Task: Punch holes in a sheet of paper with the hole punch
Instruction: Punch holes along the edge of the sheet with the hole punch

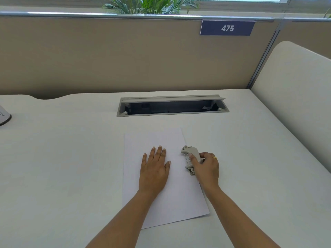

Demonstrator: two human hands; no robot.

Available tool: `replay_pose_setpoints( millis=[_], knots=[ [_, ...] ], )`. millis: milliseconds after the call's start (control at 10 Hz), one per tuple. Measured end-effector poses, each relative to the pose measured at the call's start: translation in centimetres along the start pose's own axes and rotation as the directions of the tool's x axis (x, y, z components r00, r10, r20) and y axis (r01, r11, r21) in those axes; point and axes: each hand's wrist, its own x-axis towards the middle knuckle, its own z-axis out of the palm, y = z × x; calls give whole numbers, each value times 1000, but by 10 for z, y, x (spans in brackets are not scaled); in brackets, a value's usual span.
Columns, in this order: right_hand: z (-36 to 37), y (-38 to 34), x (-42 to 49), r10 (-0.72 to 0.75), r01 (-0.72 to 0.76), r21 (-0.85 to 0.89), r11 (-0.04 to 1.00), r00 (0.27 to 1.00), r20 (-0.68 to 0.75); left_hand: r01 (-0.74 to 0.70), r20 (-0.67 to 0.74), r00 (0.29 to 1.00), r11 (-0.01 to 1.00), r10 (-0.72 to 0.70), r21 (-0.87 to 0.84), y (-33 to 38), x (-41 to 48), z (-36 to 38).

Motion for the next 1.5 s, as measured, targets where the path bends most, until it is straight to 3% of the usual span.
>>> replay_pose_setpoints(
  millis=[200,700,800,900,1000,1100,1200,1300,1500],
  knots=[
    [-6,0,4,15,-16,62,998,1000,6,0,10,1000,1000,0,15,-1,0,0],
    [-30,16,36,75,-75,2,997,995,-73,-4,18,1000,1000,3,18,-1,0,1],
    [-30,14,32,14,-35,-125,992,987,-160,-5,17,1000,1000,5,20,-1,0,1],
    [-24,7,20,-216,163,-215,963,943,-253,-4,11,1000,1000,4,21,-1,0,1],
    [-12,-4,2,-475,442,-221,870,870,-132,-3,7,1000,1000,3,2,-1,0,1],
    [2,-7,-12,-598,584,-248,773,801,25,4,11,1000,1000,-4,-11,-1,1,1],
    [16,-1,-20,-547,579,-237,780,815,190,8,22,1000,1000,-7,-23,-1,1,0],
    [23,8,-24,-539,599,-285,748,800,266,9,25,1000,1000,-9,-28,0,1,0],
    [21,1,-32,-604,640,-368,675,765,221,24,38,999,997,-21,-73,1,2,-4]
  ],
)
